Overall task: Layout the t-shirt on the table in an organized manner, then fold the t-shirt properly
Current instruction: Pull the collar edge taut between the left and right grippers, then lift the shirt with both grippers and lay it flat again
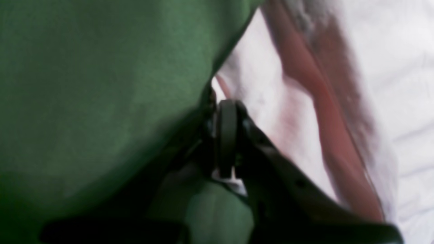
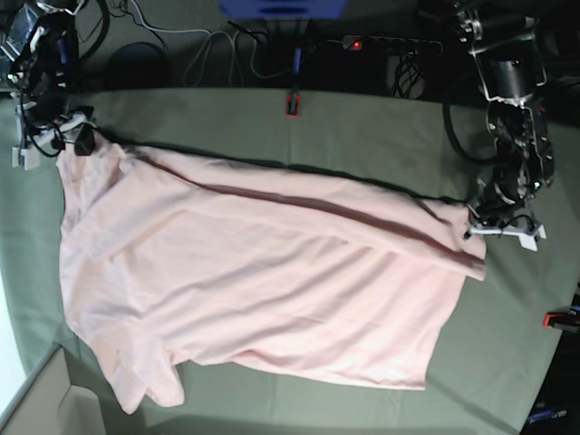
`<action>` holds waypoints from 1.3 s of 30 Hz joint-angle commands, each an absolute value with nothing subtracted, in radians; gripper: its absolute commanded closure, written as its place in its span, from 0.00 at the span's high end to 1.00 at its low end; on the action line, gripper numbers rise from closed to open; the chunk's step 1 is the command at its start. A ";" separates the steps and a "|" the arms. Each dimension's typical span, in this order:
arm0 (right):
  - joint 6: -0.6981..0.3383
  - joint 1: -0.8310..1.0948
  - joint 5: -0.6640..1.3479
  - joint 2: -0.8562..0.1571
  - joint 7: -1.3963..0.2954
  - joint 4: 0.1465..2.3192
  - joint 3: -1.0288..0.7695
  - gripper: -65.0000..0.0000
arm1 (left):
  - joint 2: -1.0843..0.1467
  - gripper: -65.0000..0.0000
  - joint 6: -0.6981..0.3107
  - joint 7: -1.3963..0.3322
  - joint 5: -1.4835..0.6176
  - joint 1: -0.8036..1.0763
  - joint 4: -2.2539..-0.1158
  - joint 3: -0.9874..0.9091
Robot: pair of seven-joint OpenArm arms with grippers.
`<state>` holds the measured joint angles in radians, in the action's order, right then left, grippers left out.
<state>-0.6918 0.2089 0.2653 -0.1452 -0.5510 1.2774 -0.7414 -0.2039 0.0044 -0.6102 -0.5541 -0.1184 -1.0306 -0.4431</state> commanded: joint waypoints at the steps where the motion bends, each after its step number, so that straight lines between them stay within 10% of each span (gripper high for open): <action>1: -0.698 0.202 0.271 -0.171 -0.538 1.285 -0.740 0.49 | -0.211 0.00 0.002 -0.633 -0.561 -0.125 -1.058 -0.443; 7: -0.698 0.202 0.271 -0.179 -0.538 1.293 -0.746 0.00 | -0.225 0.00 0.002 -0.634 -0.561 -0.077 -1.185 -0.444; 39: -0.698 0.165 0.183 -0.199 -0.680 1.646 -0.860 0.00 | -0.248 0.00 0.004 -0.835 -0.555 0.002 -1.550 -0.567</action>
<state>-0.7082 0.1596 0.1940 -0.1795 -0.6968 1.6276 -0.8421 -0.2295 -0.0032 -0.8700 -0.5667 0.0185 -1.5341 -0.5552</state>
